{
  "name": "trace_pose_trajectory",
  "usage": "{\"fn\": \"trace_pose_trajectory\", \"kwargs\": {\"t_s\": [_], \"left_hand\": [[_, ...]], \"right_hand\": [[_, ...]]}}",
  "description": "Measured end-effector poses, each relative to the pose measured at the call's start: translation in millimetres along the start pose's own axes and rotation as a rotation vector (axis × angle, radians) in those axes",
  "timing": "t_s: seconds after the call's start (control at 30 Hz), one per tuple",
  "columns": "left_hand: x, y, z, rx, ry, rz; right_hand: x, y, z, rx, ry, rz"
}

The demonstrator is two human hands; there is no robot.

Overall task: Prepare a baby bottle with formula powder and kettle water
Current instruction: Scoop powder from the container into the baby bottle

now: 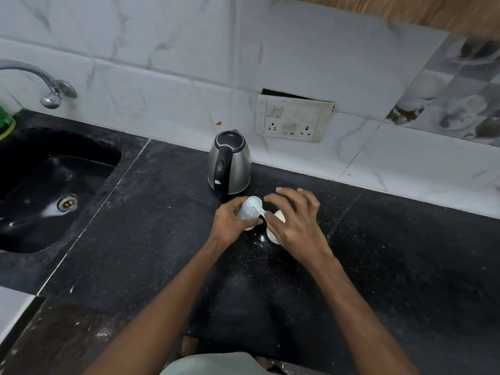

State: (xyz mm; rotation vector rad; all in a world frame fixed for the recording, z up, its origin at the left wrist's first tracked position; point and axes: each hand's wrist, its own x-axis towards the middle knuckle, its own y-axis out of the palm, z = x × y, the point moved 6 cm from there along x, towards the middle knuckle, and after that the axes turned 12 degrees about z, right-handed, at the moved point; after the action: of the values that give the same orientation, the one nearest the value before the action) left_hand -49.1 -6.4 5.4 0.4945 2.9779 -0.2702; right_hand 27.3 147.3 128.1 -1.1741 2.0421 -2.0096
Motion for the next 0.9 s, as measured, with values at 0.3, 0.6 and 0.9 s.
{"fn": "trace_pose_trajectory", "kwargs": {"t_s": [0.3,0.6,0.9], "left_hand": [[2,1,2,0.003,-0.032,0.017],[-4,3,-5,0.072,-0.047,0.011],[-5,1,-9,0.083,-0.037,0.020]], "right_hand": [[-7,2,2,-0.017,-0.008,-0.032],[-8,1,7,-0.003,-0.018,-0.024],[-7,1,8,0.004,0.014,-0.036]]}}
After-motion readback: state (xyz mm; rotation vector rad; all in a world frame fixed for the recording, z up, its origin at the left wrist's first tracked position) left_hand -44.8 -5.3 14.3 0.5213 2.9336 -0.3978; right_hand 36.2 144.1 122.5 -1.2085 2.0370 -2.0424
